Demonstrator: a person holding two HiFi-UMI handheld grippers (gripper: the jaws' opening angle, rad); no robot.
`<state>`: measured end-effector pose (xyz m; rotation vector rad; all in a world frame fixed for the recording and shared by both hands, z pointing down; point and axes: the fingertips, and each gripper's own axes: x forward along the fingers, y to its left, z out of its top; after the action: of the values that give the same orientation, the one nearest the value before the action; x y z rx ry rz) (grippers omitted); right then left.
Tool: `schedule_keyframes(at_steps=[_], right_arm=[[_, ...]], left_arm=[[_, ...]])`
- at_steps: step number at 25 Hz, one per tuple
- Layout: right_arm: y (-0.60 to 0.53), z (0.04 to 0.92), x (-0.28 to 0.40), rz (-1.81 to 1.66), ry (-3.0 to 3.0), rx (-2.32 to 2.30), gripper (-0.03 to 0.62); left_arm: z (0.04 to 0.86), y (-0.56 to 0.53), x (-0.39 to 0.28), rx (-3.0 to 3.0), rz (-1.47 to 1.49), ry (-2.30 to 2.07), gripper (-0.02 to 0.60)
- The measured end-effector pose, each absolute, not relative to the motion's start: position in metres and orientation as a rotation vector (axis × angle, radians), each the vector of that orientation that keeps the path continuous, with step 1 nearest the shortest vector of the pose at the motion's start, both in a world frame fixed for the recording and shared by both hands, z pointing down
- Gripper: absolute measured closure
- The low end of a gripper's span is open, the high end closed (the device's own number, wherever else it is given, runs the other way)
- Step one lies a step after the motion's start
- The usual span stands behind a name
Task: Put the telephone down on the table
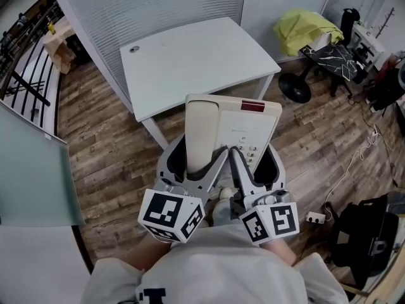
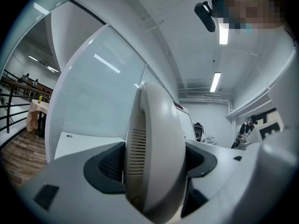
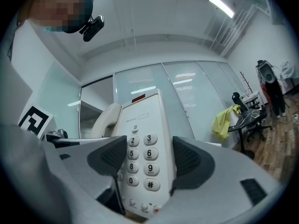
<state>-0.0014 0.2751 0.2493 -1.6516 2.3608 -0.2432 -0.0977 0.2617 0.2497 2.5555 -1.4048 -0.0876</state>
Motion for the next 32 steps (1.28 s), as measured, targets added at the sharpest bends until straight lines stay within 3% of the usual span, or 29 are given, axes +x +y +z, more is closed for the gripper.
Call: schedule_keyframes(at_steps=[15, 32], right_arm=[[0.132, 0.252, 0.067, -0.270, 2.453, -1.563, 0.273], [0.077, 0.259, 0.095, -0.318, 2.456, -1.560, 0.273]], left_arm=[[0.253, 0.127, -0.030, 2.479, -0.110, -1.506, 0.228], [0.261, 0.073, -0.002, 2.453, -0.085, -1.522, 0.227]])
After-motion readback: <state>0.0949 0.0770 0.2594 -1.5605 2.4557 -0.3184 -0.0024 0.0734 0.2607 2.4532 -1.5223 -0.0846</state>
